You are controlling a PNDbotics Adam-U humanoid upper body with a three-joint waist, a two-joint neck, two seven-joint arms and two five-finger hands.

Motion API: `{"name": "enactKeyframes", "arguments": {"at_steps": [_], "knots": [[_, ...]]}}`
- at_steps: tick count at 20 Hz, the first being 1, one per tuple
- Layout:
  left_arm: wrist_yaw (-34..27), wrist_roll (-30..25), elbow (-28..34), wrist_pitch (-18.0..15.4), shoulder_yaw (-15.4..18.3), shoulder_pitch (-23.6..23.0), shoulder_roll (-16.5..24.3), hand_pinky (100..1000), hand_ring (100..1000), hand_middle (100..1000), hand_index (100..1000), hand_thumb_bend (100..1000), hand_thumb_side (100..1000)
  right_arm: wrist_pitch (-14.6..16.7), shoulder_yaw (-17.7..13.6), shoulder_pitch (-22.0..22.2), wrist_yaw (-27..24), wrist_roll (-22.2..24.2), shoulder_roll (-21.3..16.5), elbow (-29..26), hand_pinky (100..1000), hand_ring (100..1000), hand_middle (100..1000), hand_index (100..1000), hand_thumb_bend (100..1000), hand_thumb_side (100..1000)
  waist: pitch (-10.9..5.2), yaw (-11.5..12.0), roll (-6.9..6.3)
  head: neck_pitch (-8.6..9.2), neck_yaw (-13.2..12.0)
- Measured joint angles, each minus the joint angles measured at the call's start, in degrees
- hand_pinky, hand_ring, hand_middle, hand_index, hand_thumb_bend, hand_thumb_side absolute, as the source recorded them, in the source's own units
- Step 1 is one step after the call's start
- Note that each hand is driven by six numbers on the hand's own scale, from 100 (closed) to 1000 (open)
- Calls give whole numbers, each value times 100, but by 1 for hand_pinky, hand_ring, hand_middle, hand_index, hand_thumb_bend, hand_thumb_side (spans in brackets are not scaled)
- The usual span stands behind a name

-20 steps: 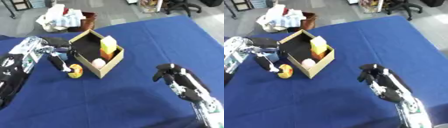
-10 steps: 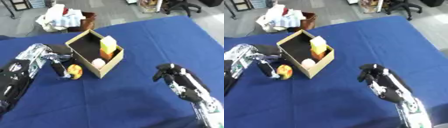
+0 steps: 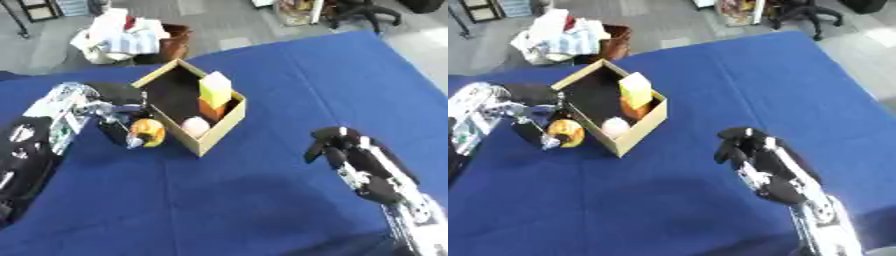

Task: Pick up objects on the table and place them in the box.

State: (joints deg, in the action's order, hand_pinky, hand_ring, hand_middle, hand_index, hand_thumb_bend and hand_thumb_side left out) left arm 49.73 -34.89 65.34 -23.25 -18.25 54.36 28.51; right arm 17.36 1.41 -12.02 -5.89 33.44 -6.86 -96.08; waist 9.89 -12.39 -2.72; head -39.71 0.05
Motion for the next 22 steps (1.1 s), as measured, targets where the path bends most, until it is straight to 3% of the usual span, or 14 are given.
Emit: {"name": "enactKeyframes", "arguments": {"at_steps": [5, 10, 11, 12, 13, 14, 18, 22], "knots": [[353, 521, -323, 485, 284, 344, -254, 738, 573, 454, 598, 100, 273, -1, 1, 20, 0, -1, 0, 2, 588, 604, 543, 766, 100, 445, 0, -5, 0, 0, -3], [1003, 1176, -1080, 652, 424, 521, -804, 772, 655, 526, 677, 100, 282, -1, 2, 19, 0, 0, 0, 4, 587, 604, 543, 766, 100, 444, 0, -57, 0, -1, -43], [1146, 1319, -1220, 673, 443, 552, -905, 782, 681, 560, 705, 128, 290, -1, 3, 19, 0, 0, 1, 4, 588, 604, 543, 766, 100, 445, 0, -63, 0, -1, -51], [1303, 1455, -1352, 691, 449, 576, -990, 808, 742, 666, 781, 202, 316, -2, 5, 19, 0, 1, 2, 4, 588, 604, 543, 766, 100, 446, 0, -68, 0, -1, -55], [1457, 1568, -1475, 703, 458, 583, -1061, 810, 745, 677, 789, 209, 318, -3, 5, 19, 0, 2, 3, 4, 588, 604, 543, 766, 100, 446, 0, -71, 0, -1, -58], [1611, 1657, -1588, 706, 469, 593, -1118, 820, 765, 741, 845, 288, 335, -3, 5, 18, -1, 3, 3, 4, 588, 603, 543, 766, 100, 446, 0, -75, 0, -1, -61], [2027, 1921, -1826, 730, 523, 616, -1204, 838, 791, 809, 906, 342, 346, -3, 5, 17, -1, 3, 4, 4, 588, 603, 543, 766, 100, 446, 0, -78, 1, -1, -65], [2043, 1987, -1823, 771, 619, 616, -1165, 842, 787, 805, 901, 328, 335, -3, 5, 17, -1, 4, 4, 4, 588, 603, 543, 766, 100, 446, 0, -63, 1, -1, -52]]}}
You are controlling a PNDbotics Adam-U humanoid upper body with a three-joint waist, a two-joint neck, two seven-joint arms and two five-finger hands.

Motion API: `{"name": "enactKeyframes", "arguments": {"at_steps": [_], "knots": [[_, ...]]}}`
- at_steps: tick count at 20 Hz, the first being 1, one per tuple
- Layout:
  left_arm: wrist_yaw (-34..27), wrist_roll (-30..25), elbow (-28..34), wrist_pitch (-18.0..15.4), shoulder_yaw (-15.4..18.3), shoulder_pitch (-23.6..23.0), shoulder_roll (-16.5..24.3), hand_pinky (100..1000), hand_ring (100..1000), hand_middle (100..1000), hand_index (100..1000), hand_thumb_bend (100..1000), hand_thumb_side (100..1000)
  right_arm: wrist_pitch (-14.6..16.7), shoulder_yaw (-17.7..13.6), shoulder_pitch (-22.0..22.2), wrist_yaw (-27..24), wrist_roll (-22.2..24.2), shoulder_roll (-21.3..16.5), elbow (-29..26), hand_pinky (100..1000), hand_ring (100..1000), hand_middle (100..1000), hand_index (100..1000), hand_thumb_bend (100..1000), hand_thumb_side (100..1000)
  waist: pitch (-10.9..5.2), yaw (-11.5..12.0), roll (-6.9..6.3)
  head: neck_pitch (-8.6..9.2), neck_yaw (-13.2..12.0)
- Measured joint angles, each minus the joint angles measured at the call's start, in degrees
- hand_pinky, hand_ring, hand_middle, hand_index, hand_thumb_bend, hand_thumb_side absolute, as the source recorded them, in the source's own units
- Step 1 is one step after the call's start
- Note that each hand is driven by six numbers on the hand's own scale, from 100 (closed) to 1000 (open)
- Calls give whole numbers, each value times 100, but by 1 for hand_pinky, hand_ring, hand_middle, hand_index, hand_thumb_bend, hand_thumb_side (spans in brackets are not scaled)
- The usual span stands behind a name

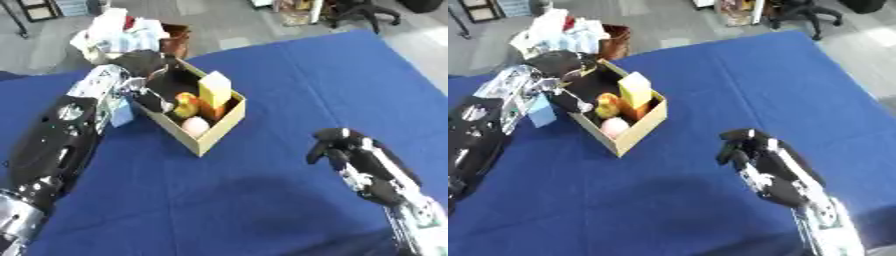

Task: Pick up objects on the table and place them in the box.

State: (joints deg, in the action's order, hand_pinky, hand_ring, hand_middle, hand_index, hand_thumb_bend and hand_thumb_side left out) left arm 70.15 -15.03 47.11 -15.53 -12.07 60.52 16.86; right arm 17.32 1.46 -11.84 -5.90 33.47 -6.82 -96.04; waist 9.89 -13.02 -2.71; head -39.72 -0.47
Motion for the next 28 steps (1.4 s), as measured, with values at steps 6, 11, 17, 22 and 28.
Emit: {"name": "enactKeyframes", "arguments": {"at_steps": [6, 11, 17, 22, 28], "knots": [[-597, -532, 564, -75, 44, -108, 633, 839, 774, 783, 885, 314, 340, -11, -14, 11, 1, -19, -1, 0, 587, 603, 543, 766, 100, 445, 0, 88, 0, 0, 61], [-1013, -966, 786, 147, 195, -358, 1155, 841, 780, 796, 891, 340, 367, -15, -36, 35, 17, -28, -9, 3, 587, 603, 542, 766, 100, 444, 0, 169, 0, 0, 113], [-981, -1115, 323, 409, 411, -577, 1263, 877, 818, 855, 923, 346, 673, 4, -37, 57, 20, -47, -17, 30, 587, 603, 542, 766, 100, 443, 0, 184, 0, 2, 151], [-955, -1039, -206, 459, 533, -581, 1221, 906, 854, 895, 950, 471, 866, 7, -37, 60, 20, -50, -17, 33, 587, 603, 542, 766, 100, 442, 0, 186, 5, 2, 153], [-766, -902, -660, 414, 610, -528, 1072, 893, 838, 866, 945, 455, 759, 8, -37, 61, 20, -49, -17, 35, 587, 603, 542, 766, 100, 443, 0, 171, 17, 3, 153]]}}
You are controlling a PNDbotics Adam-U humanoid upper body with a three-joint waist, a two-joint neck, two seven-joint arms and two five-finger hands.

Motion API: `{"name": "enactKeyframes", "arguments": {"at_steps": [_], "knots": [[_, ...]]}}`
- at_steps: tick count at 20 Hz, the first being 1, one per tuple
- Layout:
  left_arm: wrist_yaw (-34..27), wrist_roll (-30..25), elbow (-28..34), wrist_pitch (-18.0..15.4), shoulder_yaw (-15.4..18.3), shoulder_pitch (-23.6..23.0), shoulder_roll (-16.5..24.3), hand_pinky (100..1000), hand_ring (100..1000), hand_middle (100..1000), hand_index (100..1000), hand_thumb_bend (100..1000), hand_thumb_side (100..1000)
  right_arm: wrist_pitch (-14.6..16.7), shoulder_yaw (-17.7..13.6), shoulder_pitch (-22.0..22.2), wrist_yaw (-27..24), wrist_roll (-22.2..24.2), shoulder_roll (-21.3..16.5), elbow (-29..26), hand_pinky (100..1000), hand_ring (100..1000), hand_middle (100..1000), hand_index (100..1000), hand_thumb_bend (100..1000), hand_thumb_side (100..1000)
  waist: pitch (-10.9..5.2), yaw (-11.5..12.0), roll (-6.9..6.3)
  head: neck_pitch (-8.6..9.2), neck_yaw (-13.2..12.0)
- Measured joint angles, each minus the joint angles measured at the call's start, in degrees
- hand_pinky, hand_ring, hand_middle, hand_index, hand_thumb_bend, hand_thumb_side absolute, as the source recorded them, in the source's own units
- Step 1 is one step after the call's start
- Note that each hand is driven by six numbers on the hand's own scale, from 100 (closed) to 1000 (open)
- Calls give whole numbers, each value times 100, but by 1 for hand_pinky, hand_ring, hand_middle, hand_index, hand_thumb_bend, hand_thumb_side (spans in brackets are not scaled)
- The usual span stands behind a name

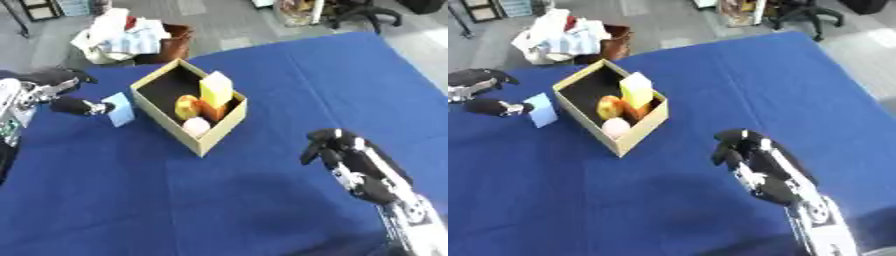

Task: Pick up objects on the table and place them in the box.

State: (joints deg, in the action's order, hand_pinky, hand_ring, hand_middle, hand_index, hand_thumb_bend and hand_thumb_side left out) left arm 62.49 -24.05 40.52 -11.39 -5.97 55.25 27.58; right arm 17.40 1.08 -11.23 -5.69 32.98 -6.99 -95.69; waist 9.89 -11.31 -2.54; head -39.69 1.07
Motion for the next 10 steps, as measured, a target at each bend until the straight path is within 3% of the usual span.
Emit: {"name": "enactKeyframes", "arguments": {"at_steps": [6, 10], "knots": [[59, 355, -237, -42, 45, 42, -177, 882, 822, 847, 939, 431, 715, 1, 1, -1, 0, 1, 0, 1, 587, 603, 542, 766, 100, 442, 0, -34, 9, 2, -2], [166, 607, -326, 1, 49, 59, -263, 871, 807, 831, 928, 376, 599, 1, 1, -5, 0, 2, 1, 1, 587, 603, 542, 766, 100, 442, 0, -45, 17, 3, -3]]}}
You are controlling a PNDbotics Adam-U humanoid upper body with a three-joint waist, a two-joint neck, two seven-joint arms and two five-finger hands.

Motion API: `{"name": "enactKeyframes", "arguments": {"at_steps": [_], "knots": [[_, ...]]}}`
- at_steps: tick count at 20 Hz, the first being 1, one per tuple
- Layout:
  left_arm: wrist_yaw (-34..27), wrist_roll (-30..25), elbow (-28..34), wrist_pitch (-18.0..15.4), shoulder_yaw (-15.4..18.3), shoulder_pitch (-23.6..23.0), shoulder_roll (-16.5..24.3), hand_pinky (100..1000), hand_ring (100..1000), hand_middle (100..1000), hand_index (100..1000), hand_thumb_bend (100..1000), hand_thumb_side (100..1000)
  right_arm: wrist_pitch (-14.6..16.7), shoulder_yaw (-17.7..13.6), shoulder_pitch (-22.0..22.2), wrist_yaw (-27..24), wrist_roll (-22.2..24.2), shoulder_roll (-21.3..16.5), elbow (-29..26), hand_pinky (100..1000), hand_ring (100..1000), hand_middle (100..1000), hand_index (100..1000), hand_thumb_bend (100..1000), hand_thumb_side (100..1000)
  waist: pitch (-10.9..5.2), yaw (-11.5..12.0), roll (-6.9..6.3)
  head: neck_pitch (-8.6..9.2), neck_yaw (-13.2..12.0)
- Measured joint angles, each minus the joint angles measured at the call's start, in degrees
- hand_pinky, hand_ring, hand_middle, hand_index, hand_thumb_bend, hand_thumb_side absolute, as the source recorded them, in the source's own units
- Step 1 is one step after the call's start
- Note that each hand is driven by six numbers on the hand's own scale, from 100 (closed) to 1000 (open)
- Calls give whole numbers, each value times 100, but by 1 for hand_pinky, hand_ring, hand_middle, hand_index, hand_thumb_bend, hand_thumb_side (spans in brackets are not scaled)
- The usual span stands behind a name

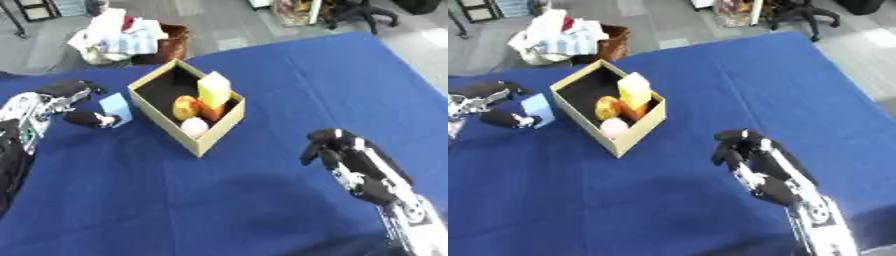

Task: Pick up objects on the table and place them in the box.

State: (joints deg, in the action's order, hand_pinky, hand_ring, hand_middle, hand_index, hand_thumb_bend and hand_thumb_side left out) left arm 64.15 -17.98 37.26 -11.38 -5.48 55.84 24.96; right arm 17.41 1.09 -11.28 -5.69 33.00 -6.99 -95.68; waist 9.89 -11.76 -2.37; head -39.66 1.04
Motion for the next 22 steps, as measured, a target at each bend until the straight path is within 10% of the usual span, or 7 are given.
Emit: {"name": "enactKeyframes", "arguments": {"at_steps": [11, 14, 22], "knots": [[173, 506, -197, 185, 20, 2, -141, 842, 760, 773, 889, 300, 508, 2, 0, -8, 0, 2, 0, 0, 586, 602, 542, 766, 100, 442, 0, -11, 5, 0, -1], [128, 543, -219, 149, 21, -2, -167, 812, 696, 684, 840, 269, 321, 3, 0, -10, 0, 3, 0, 0, 586, 602, 542, 766, 100, 440, 0, -13, 17, 0, -1], [-79, 661, -117, 60, 9, -37, -186, 750, 550, 486, 703, 100, 276, 7, 0, -15, 0, 8, 0, 1, 586, 602, 542, 766, 100, 441, 0, -16, 21, 0, -2]]}}
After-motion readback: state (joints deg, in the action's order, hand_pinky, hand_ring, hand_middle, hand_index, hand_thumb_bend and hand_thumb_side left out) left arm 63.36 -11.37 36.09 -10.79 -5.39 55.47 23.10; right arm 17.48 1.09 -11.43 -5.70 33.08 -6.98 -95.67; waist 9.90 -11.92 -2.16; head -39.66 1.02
